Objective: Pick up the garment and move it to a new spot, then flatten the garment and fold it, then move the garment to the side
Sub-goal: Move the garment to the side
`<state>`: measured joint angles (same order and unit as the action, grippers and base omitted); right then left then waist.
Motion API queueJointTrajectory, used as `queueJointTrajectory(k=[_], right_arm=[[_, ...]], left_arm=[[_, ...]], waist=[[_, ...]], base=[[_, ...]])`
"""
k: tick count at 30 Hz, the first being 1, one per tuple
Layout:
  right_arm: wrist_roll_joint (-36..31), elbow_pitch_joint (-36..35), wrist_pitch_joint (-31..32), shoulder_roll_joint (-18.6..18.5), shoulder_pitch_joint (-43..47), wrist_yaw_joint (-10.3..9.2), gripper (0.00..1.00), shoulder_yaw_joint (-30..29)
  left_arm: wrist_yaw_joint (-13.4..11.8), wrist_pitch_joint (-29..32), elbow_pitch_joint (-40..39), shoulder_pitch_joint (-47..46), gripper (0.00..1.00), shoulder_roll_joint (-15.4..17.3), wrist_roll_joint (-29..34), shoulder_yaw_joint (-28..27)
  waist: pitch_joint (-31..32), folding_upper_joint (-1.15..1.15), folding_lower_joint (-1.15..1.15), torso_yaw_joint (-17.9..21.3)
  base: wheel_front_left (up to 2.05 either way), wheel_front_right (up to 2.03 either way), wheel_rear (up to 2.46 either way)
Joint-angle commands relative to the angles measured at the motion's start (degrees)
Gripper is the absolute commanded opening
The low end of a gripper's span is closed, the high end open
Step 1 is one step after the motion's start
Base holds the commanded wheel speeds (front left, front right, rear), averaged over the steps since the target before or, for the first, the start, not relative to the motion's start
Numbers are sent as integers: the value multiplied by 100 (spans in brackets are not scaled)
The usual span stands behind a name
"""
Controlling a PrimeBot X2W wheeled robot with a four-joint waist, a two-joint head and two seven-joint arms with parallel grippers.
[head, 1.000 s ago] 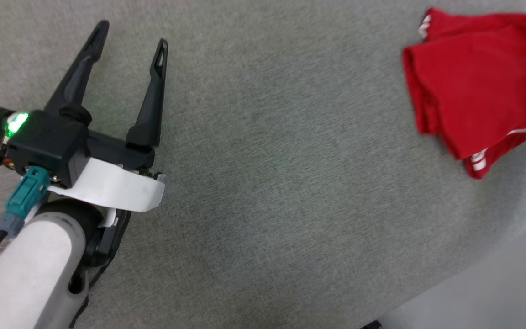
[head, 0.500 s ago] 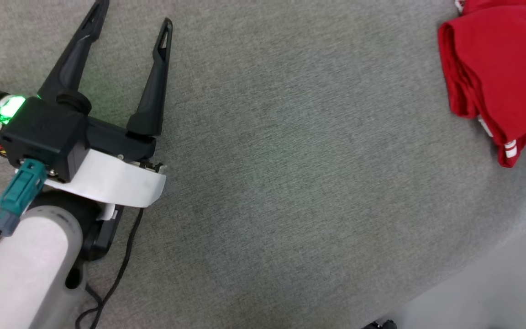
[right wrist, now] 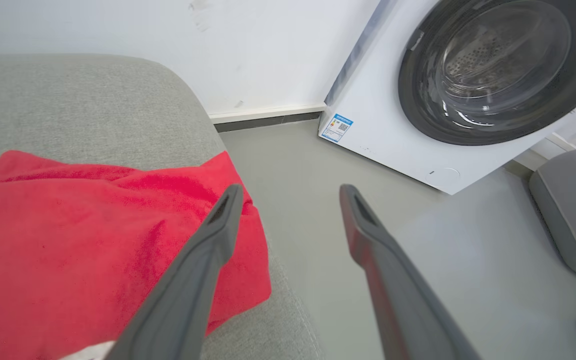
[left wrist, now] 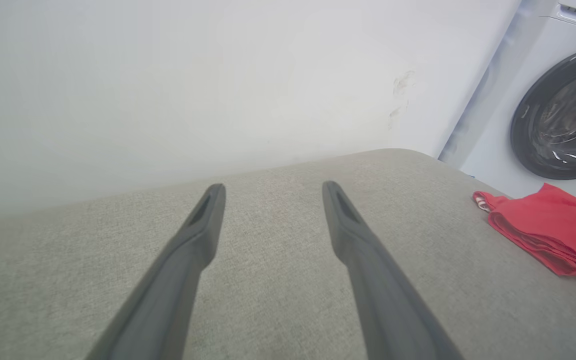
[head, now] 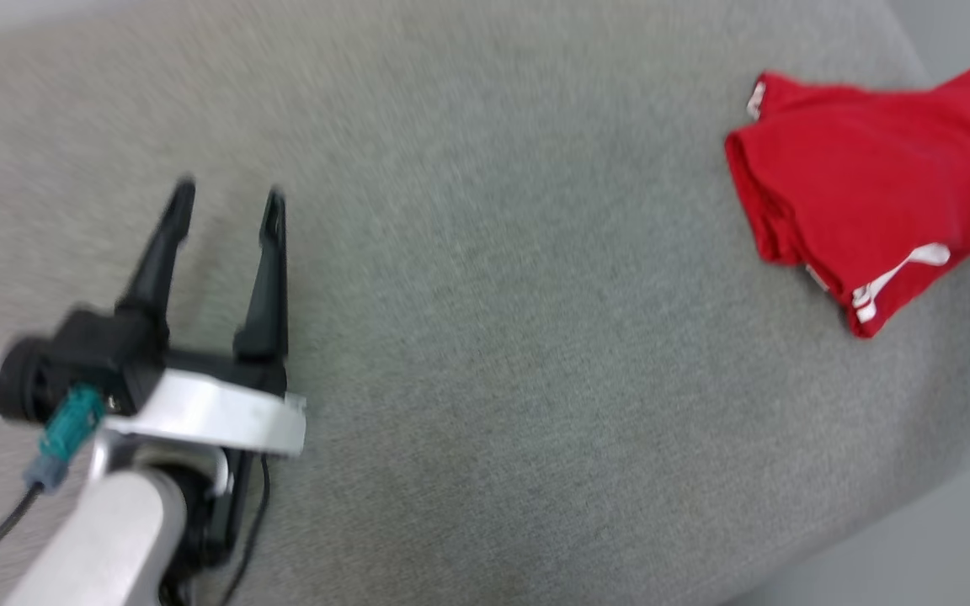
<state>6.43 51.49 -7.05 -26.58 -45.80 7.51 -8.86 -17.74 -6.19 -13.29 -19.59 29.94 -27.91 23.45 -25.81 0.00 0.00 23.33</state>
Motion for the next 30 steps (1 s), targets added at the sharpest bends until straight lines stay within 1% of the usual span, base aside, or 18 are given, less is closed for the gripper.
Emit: queueJointTrajectory(k=[1,7,16,19,23,25,30], right_arm=[[-2,-119,4,11,294,-5,100,49],[221,-944,147,225,1430,-5,100,207],[703,-2521,432,750,2880,-5,100,428],[740,-2992,464,937,3199,-5,100,566],[845,-3541,475,1272,3475,-5,100,725],[717,-3797,449,1363,3599,-5,100,787],[559,-4336,377,1740,3897,-5,100,803]], left_arm=[[-50,-89,71,242,100,-72,-80,-17],[-99,-360,360,887,100,-255,-377,-48],[-188,-531,636,1402,100,-378,-610,-99],[-232,-575,704,1529,100,-416,-664,-145],[-226,-617,804,1632,100,-411,-699,-166],[-237,-639,857,1687,100,-403,-708,-186],[-280,-723,998,1863,100,-381,-789,-347]], waist=[[780,0,0,-344],[1470,0,0,-758],[1955,0,0,-1309],[2066,0,0,-1466],[2182,0,0,-1682],[2218,0,0,-1760],[2355,0,0,-1874]], base=[[0,0,0],[0,0,0],[0,0,0],[0,0,0],[0,0,0],[0,0,0],[0,0,0]])
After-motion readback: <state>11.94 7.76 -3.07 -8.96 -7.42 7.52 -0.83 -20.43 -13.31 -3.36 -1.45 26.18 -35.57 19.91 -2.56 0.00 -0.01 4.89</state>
